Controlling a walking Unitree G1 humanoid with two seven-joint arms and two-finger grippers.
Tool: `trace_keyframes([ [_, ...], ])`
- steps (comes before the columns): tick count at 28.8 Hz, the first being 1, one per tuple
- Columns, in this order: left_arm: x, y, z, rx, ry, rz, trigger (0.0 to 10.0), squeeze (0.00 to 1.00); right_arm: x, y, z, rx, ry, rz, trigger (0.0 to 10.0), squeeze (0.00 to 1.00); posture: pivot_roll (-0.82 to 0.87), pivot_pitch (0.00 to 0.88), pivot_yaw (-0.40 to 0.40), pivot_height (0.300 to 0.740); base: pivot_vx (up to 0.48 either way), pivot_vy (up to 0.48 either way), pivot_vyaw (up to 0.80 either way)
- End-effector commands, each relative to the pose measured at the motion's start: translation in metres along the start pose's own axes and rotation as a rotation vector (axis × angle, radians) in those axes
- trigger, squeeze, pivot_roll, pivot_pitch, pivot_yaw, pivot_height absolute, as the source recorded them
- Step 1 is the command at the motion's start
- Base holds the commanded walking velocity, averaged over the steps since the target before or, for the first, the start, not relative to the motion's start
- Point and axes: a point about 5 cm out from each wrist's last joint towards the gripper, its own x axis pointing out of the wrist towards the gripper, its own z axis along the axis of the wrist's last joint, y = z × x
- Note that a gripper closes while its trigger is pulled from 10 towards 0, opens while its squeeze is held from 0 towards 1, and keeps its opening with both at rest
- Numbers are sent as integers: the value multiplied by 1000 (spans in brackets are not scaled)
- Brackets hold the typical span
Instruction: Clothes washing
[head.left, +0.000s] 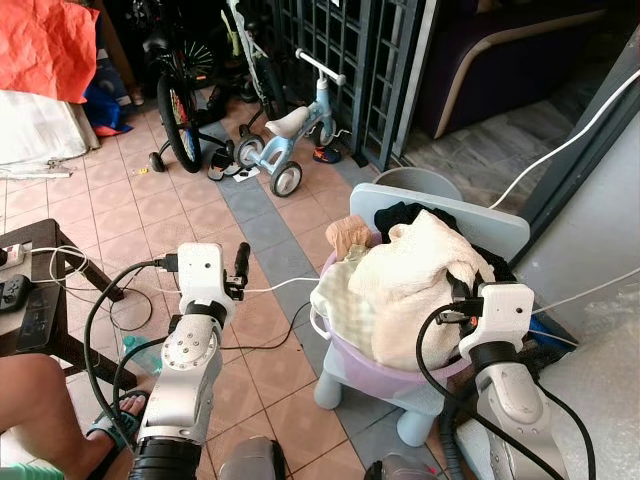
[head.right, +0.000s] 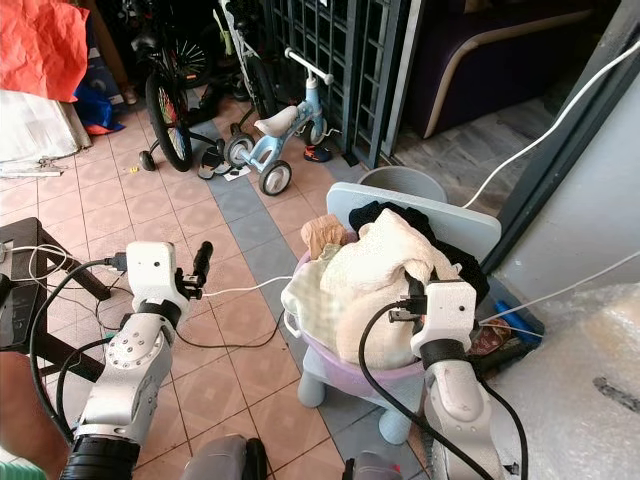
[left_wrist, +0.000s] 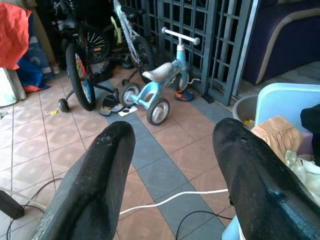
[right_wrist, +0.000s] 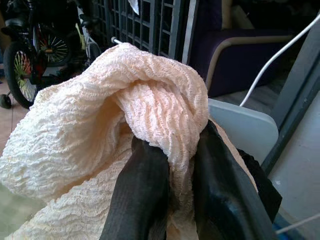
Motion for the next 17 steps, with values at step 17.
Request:
trace_keyframes([
  [17, -19, 6, 4, 34, -8, -1, 10000, 0, -3, -9, 14, -51, 12, -29, 10000, 0, -69, 151, 35, 740, 0, 0, -800],
])
